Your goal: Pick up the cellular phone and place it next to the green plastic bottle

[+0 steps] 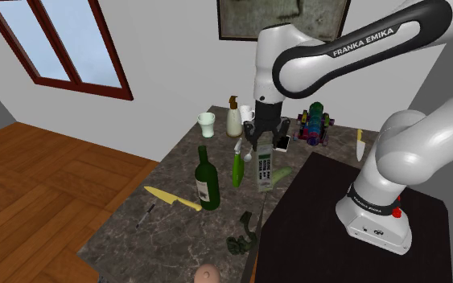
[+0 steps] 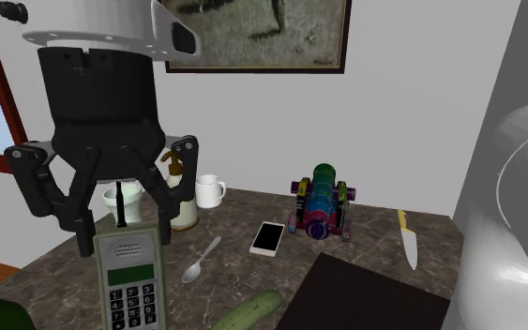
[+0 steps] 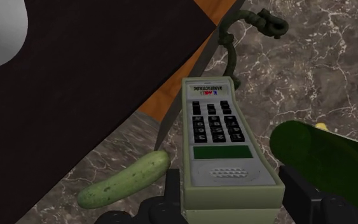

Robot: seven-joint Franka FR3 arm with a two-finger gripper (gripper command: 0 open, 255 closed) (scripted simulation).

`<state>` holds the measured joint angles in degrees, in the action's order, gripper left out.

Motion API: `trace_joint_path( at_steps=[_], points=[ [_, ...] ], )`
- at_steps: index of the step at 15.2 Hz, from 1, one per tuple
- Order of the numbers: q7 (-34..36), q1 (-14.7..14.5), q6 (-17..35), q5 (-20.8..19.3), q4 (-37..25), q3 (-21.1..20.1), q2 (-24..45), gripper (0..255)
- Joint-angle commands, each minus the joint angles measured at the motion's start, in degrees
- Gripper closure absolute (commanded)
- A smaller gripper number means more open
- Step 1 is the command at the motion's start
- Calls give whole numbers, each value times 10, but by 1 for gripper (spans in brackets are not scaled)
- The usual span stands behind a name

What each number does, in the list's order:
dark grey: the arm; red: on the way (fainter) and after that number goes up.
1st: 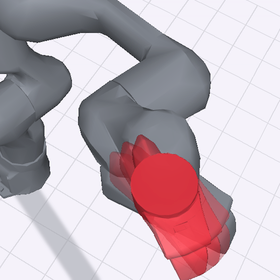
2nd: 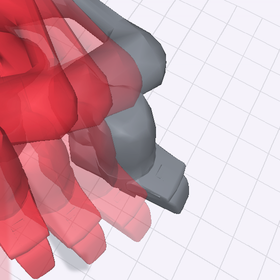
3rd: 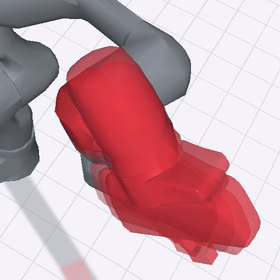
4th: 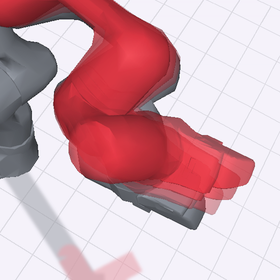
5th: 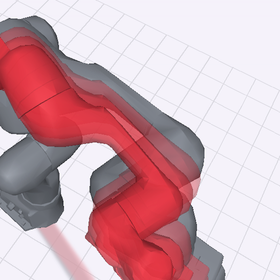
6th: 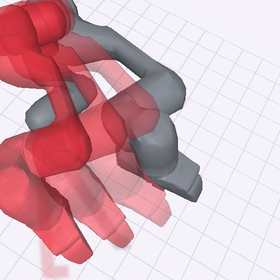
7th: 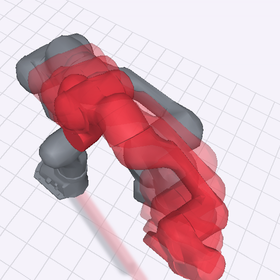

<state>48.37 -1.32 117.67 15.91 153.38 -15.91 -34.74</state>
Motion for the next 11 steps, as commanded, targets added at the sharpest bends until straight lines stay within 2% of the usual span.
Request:
trace_joint_path(
  at_steps=[1, 11],
  points=[
    [-1, -1, 20, 3, 10, -3, 9, 255],
    [-10, -3, 117, 16, 56, -18, 61, 255]
  ],
)
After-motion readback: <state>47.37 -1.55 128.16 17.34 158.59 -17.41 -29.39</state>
